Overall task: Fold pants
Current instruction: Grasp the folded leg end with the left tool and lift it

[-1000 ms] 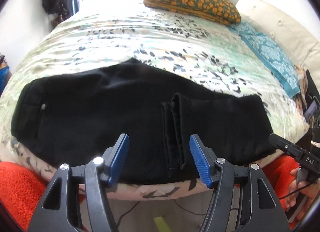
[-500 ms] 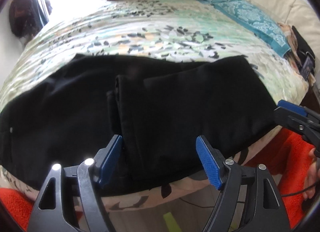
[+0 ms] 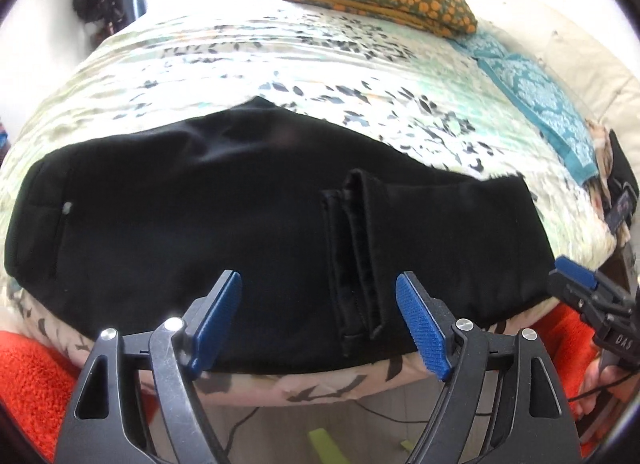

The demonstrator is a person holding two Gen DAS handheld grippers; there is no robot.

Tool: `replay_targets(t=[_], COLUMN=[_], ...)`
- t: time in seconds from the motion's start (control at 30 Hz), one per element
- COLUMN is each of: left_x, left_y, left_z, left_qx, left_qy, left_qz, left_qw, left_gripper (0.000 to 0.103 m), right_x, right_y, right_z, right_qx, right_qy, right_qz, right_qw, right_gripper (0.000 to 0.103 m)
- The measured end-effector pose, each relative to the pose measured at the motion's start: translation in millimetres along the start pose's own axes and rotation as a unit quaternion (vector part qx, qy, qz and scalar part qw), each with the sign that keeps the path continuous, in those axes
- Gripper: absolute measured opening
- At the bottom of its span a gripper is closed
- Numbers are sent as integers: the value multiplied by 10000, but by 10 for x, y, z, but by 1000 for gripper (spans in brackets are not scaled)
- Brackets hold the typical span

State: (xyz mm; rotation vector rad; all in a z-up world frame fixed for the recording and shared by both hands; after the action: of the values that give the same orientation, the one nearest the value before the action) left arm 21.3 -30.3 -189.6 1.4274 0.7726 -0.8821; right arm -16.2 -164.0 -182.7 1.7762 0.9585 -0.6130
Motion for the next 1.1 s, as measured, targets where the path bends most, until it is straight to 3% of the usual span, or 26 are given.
replay_targets(t=[0.2,0.3,0.4,0.5,0.6,0.67,0.77,0.87,0.93,1.03,1.1], left_x=[-29,-117,-117,184,519,738,787,776,784,798,805], left_y=[308,424,445,309,107,-58,-85,-88,-112,-121,-106], left_z=[-963,-1757,-2624,-3117,-3121,-3030,-2928,-2820,-2848,-2917,-2942], left_qx=[-1108,-1908,-2615,-2804,-2684,-2655,-2684,-2772,-2927,-3419,-3679], left_qy=[123,183,483,517,32,-60,-147,-600,-781,-1099,-1120], left_qz=[60,276,442,-63,-544,-848,-807,-876,-900,-884,-875], left_qw=[9937,9811,9630,9585,9618,9604,9598,9549,9488,9291,9189], left_gripper=[82,82,87,87,87,87,87,89,89,89,79], right_x=[7,21,73,135,212,259,321,370,402,416,407], right_y=[45,51,32,24,18,4,-16,-44,-54,-49,-47], right_z=[-35,-18,-1,-33,-108,-178,-278,-353,-384,-408,-419], right_qx=[28,90,169,182,78,-26,-223,-408,-462,-474,-482], right_qy=[87,85,85,104,106,106,95,88,106,153,173], right_qz=[67,78,10,-38,-119,-187,-289,-377,-421,-416,-394], right_qw=[9999,9999,9998,9998,9998,9998,9993,9984,9980,9979,9979], right_gripper=[80,81,81,81,81,81,81,81,81,81,81])
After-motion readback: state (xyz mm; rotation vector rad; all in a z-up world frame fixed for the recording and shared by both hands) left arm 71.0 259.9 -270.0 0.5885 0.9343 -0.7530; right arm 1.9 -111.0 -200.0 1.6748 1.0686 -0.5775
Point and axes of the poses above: each gripper's, at about its wrist camera, not at the fingertips, and x roughly the way its jaws point, z to its right, y to its top, the point moved 10 cm from there along x, roughly the way its jaws point, and after that the axes turned 11 degrees about y, right-handed, at the moved point
